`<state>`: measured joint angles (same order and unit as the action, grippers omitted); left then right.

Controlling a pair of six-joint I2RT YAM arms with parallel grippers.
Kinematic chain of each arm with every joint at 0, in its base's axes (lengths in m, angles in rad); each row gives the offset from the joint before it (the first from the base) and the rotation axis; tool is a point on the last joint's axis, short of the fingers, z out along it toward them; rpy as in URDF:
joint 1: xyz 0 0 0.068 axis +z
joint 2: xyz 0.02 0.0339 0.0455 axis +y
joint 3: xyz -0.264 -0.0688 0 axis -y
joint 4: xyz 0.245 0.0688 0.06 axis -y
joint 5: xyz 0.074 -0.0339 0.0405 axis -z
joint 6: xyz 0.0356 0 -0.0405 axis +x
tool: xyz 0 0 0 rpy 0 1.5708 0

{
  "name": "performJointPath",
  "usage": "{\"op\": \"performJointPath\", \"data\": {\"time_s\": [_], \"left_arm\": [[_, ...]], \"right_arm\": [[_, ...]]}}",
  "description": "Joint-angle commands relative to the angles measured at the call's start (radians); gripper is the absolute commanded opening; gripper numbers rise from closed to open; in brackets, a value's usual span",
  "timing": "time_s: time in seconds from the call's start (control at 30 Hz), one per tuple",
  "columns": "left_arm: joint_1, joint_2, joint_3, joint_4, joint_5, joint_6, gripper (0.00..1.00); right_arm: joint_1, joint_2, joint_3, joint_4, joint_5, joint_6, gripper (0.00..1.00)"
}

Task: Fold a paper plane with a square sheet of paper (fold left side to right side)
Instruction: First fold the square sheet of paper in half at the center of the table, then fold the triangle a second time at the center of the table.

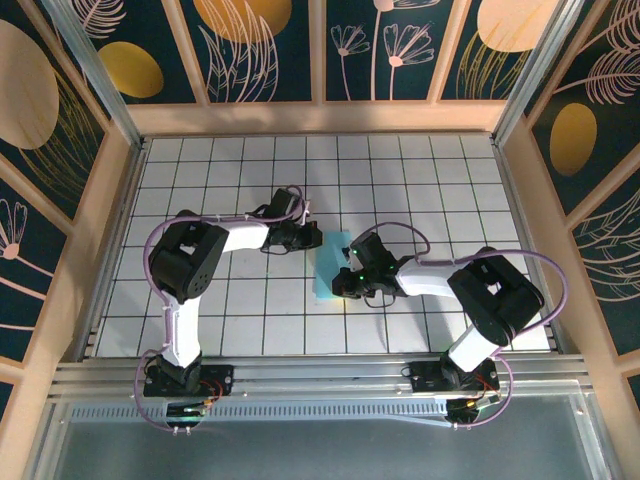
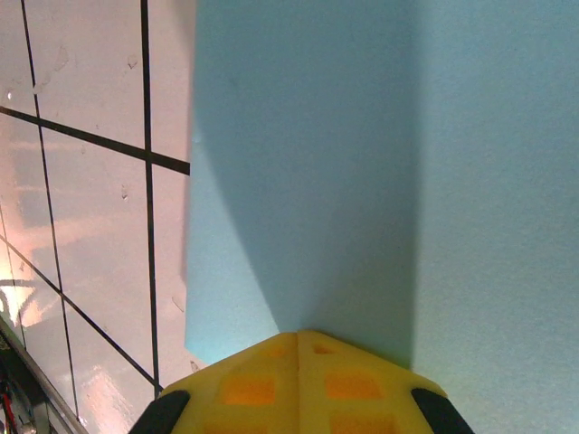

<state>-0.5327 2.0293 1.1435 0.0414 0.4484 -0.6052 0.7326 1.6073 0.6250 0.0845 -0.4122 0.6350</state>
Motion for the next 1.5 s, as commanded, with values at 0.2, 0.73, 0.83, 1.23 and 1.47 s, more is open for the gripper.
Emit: {"op": "performJointPath", "data": {"time_s": [0.2, 0.73, 0.83, 1.23, 1.47], "left_arm": [[0.065, 0.079, 0.101, 0.002, -0.097, 0.025, 0.00], [0.083, -0.053, 0.055, 0.002, -0.113, 0.053, 0.00], [0.082, -0.165, -0.060, 0.035, -0.085, 0.030, 0.00], [-0.062, -0.412, -0.383, 0.107, 0.018, -0.131, 0.00], [-0.098, -0.322, -0.327, 0.118, 0.031, -0.130, 0.00]], "right_arm": [[0.001, 0.037, -0.057, -0.164, 0.025, -0.003, 0.00], [0.002, 0.028, -0.073, -0.087, -0.007, 0.042, 0.00], [0.004, 0.022, -0.074, -0.060, -0.013, 0.055, 0.00], [0.007, 0.043, -0.055, -0.060, 0.010, 0.042, 0.00], [0.007, 0.046, -0.054, -0.064, 0.011, 0.037, 0.00]]}}
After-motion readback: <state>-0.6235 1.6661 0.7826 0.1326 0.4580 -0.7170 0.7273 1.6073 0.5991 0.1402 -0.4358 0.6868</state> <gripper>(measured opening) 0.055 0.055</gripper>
